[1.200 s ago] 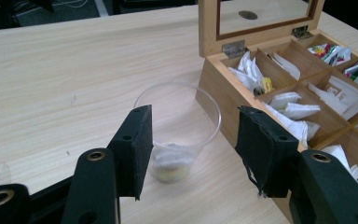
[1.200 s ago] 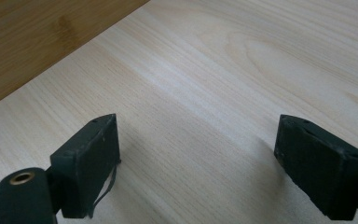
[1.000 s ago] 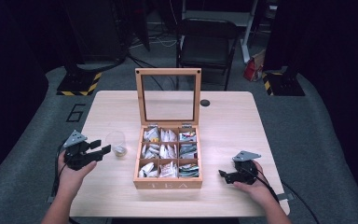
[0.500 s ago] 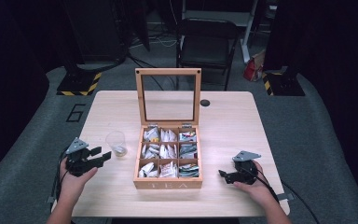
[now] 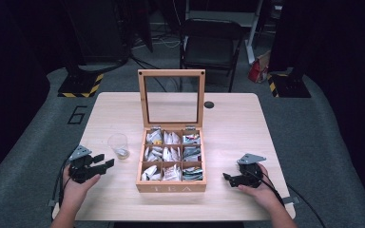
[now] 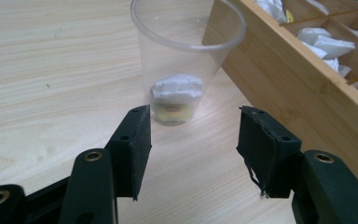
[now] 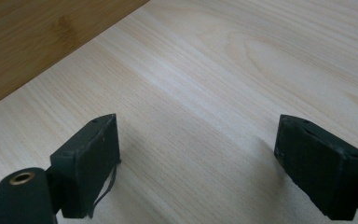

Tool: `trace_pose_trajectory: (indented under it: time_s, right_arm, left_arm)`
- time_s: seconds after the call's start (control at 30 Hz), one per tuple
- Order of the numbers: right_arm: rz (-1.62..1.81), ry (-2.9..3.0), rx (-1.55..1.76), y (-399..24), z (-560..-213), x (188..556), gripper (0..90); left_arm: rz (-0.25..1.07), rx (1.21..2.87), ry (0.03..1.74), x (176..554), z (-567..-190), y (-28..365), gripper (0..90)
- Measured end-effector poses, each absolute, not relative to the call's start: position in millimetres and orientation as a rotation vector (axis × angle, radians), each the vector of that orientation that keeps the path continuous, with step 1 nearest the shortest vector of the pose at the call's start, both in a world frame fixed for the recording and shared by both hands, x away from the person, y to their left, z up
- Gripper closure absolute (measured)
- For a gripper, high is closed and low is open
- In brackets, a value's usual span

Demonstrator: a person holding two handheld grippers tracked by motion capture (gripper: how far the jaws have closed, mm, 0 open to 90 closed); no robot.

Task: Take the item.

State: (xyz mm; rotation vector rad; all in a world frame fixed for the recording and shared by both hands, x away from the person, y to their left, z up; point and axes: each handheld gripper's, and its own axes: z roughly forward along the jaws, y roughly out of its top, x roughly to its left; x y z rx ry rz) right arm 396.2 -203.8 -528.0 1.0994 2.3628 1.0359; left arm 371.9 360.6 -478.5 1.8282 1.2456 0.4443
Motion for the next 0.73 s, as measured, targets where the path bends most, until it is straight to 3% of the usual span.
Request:
trace_pose_trajectory:
  time_s: [0.73]
  right_arm:
    - [1.036,2.362,1.099,-204,-528,396,13.4]
  left_arm:
    - [0.414,1.882,1.263,374,-497,363,38.2]
